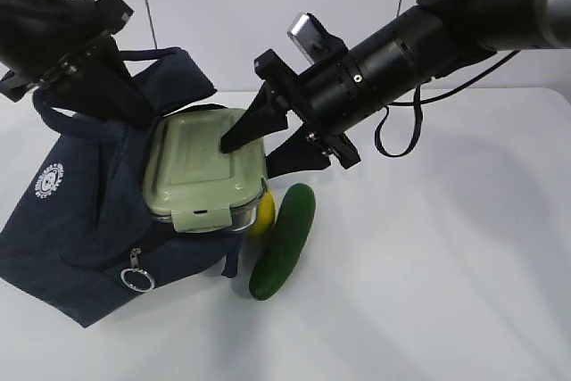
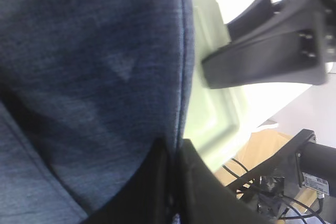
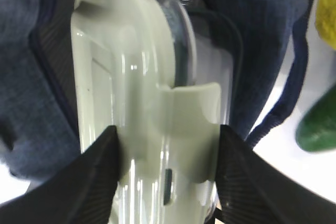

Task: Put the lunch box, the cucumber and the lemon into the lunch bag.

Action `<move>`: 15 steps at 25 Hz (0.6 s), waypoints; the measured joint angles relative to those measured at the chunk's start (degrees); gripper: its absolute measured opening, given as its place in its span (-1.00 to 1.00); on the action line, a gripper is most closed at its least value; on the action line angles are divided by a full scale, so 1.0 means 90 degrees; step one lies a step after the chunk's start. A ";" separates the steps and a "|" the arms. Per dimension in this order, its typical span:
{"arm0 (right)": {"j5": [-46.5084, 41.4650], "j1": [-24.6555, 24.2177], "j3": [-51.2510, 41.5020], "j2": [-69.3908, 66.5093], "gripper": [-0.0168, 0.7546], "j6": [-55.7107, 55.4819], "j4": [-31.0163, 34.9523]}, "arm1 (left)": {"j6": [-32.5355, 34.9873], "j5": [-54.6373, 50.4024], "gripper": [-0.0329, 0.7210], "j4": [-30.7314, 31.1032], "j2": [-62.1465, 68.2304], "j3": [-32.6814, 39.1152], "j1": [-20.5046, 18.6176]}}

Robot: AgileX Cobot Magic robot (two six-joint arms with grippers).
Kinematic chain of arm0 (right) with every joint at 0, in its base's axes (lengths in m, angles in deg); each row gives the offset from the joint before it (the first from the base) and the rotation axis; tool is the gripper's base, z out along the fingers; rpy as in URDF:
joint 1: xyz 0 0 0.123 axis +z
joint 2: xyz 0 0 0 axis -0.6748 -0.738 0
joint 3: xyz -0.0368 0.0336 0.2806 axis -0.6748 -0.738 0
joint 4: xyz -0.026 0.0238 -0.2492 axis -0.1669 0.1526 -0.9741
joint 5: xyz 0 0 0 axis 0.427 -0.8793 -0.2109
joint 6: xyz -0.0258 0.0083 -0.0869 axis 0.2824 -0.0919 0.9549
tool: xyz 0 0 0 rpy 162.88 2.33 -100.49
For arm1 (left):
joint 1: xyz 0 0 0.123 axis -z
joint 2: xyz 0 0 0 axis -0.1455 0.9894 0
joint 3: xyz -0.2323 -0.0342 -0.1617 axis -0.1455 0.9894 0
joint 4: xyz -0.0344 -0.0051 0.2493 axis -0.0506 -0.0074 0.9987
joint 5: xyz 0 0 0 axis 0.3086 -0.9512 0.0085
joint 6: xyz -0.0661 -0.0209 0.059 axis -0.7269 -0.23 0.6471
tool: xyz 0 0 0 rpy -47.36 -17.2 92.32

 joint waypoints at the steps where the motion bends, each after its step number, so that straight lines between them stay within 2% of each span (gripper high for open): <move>1: 0.0029 0.0019 0.0000 -0.0026 0.04 -0.0002 0.0018 | 0.0000 0.0000 -0.91 0.0000 0.0000 0.0000 0.0000; 15: 0.0435 0.0034 0.0000 -0.0051 0.04 0.0245 0.0493 | 0.0000 0.0000 -0.91 -0.0034 0.0011 0.0000 0.0000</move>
